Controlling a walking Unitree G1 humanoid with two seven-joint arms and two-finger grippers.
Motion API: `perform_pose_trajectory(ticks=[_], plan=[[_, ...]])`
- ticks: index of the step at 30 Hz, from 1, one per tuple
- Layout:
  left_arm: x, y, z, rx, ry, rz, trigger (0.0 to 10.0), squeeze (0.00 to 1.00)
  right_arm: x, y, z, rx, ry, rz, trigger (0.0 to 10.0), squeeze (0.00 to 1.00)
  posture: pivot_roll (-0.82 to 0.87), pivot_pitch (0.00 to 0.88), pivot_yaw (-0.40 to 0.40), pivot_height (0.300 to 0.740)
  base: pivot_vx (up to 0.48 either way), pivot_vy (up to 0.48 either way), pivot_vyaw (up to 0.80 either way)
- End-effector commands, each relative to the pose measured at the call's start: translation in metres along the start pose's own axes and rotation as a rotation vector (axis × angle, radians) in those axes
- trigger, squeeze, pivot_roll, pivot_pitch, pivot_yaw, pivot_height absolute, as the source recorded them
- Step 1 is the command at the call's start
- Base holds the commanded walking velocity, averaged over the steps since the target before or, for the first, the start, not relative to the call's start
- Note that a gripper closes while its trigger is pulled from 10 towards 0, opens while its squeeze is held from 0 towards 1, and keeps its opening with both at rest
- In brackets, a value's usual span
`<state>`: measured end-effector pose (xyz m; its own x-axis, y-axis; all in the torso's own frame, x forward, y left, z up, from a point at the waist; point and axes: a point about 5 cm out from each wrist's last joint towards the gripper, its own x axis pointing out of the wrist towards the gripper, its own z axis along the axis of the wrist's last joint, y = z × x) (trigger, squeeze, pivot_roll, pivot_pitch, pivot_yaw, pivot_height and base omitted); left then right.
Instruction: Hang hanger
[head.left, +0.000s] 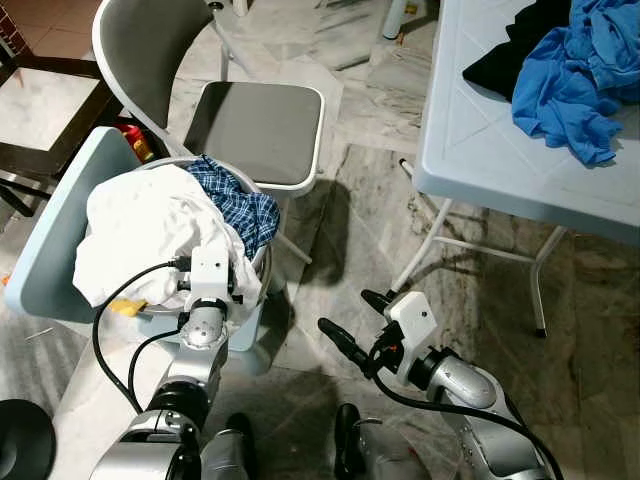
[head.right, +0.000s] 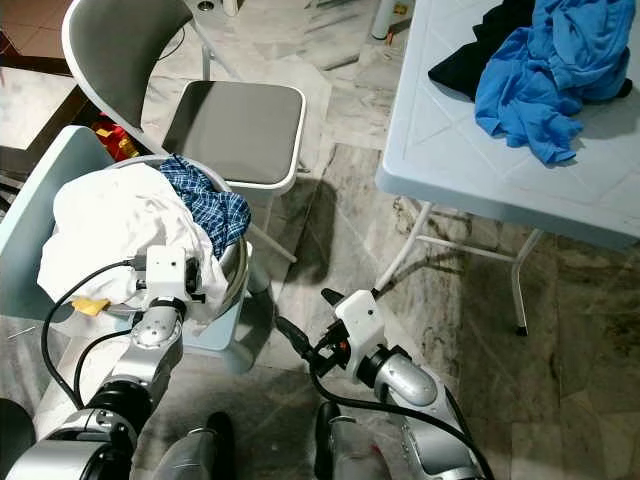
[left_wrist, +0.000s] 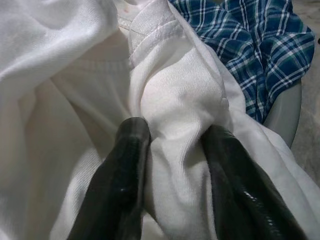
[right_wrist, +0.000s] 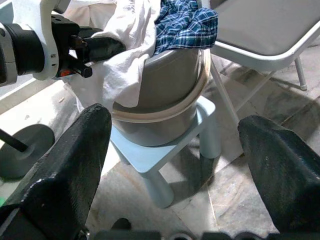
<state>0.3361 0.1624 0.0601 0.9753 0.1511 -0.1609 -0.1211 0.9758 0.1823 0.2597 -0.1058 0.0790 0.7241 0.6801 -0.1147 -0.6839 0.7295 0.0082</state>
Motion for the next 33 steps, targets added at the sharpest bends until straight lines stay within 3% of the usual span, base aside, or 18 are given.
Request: perform_pose_trajectory(ticks=[1, 9, 11, 14, 18, 20, 25, 30, 33], plan=[[-0.008, -0.004, -0.016, 0.014, 0.048, -0.018, 0.0, 0.0, -0.004, 0.0, -0.005, 0.006, 0.024, -0.005, 10.0, 0.0, -0.17, 0.319, -0.076, 0.74, 0.0, 0.0, 0.0], [-0.012, -0.006, -0.01, 0.064, -0.039, -0.012, 0.0, 0.0, -0.002, -0.001, -0.005, 0.003, 0.026, 0.001, 10.0, 0.0, -0.16, 0.318, -0.083, 0.74, 0.0, 0.0, 0.0], [-0.019, -0.011, 0.002, 0.116, -0.169, -0.018, 0.0, 0.0, -0.002, -0.001, -0.004, 0.001, 0.024, 0.001, 10.0, 0.0, -0.16, 0.318, -0.083, 0.74, 0.0, 0.0, 0.0], [-0.027, -0.014, 0.01, 0.146, -0.263, -0.026, 0.0, 0.0, -0.002, -0.002, -0.004, 0.0, 0.024, 0.0, 10.0, 0.0, -0.16, 0.318, -0.084, 0.74, 0.0, 0.0, 0.0], [-0.035, -0.016, 0.012, 0.164, -0.312, -0.039, 0.0, 0.0, -0.002, -0.002, -0.005, 0.0, 0.025, -0.002, 10.0, 0.0, -0.16, 0.318, -0.084, 0.74, 0.0, 0.0, 0.0], [-0.046, -0.018, 0.012, 0.181, -0.358, -0.059, 0.0, 0.0, -0.002, -0.001, -0.005, 0.001, 0.026, -0.002, 10.0, 0.0, -0.15, 0.318, -0.083, 0.74, 0.0, 0.0, 0.0], [-0.064, -0.022, 0.026, 0.344, -0.529, -0.139, 0.0, 0.0, -0.001, -0.001, -0.006, 0.0, 0.026, 0.002, 10.0, 0.0, -0.15, 0.319, -0.086, 0.74, 0.0, 0.0, 0.0], [-0.075, -0.016, 0.016, 0.401, -0.51, -0.168, 0.0, 0.0, -0.001, -0.001, -0.006, -0.001, 0.028, 0.003, 10.0, 0.0, -0.14, 0.321, -0.086, 0.74, 0.0, 0.0, 0.0], [-0.084, -0.008, -0.016, 0.482, -0.38, -0.206, 0.0, 0.0, 0.0, -0.001, -0.006, 0.0, 0.029, 0.004, 10.0, 0.0, -0.13, 0.324, -0.087, 0.74, 0.0, 0.0, 0.0]])
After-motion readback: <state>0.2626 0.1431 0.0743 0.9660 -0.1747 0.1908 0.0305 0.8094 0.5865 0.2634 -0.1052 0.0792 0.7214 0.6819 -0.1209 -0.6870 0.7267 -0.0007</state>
